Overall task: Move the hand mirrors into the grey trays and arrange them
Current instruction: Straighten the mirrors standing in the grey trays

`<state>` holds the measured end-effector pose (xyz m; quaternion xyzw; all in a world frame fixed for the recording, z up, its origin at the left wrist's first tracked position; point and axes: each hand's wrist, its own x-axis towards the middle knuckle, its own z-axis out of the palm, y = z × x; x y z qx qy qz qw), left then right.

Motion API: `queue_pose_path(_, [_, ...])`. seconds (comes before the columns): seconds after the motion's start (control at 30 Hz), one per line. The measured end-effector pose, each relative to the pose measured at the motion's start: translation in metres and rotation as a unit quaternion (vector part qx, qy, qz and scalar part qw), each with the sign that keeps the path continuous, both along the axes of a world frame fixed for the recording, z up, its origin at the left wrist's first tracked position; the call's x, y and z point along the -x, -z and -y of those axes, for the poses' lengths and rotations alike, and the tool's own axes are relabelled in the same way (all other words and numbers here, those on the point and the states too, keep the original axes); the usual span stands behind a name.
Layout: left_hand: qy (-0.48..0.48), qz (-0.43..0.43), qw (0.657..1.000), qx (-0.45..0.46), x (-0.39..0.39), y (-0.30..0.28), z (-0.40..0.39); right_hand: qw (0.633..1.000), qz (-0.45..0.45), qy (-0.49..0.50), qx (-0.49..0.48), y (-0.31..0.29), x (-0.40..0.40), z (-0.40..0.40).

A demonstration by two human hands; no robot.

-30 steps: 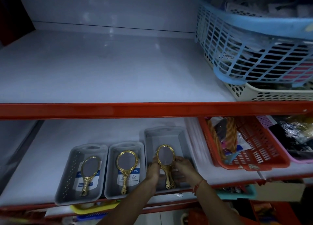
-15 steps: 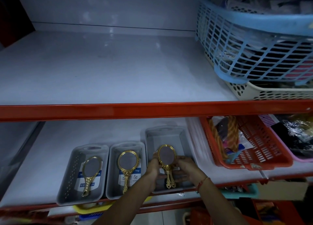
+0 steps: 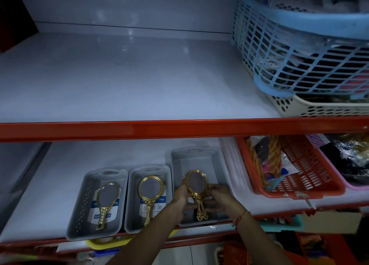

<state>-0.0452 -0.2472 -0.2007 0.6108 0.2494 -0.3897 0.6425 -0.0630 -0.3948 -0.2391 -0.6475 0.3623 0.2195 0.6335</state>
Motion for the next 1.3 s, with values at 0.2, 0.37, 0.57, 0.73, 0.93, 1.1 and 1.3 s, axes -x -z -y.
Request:
queue_pose_path(0.2, [0.002,-0.016,1.0,0.004,-0.002,-0.004,-0.001,1.0,0.004,-0.013,0.003,-0.002,0.004,-0.002])
queue_pose_path(0.37, [-0.007,0.0,1.0,0.024,0.0,0.003,0.004,0.998,0.019,-0.024,0.054,0.0,0.005,-0.005])
queue_pose_path(0.57, [-0.007,0.002,0.999,0.031,0.001,0.006,0.004,0.995,0.014,-0.035,0.096,0.0,0.004,-0.01])
queue_pose_path(0.73, [-0.013,0.0,1.0,0.026,0.0,0.002,0.007,0.991,0.024,-0.04,0.128,0.002,0.003,-0.011])
queue_pose_path(0.93, [-0.013,-0.01,1.0,0.021,0.004,0.008,0.01,0.995,0.006,-0.004,0.096,0.0,0.006,-0.013])
queue_pose_path(1.1, [-0.01,-0.033,0.999,0.013,0.007,0.009,0.016,0.992,0.015,-0.02,0.126,0.002,0.008,-0.012])
queue_pose_path(1.3, [-0.079,-0.018,0.997,0.007,0.011,0.011,0.028,0.995,0.006,-0.01,0.095,0.002,0.01,-0.014])
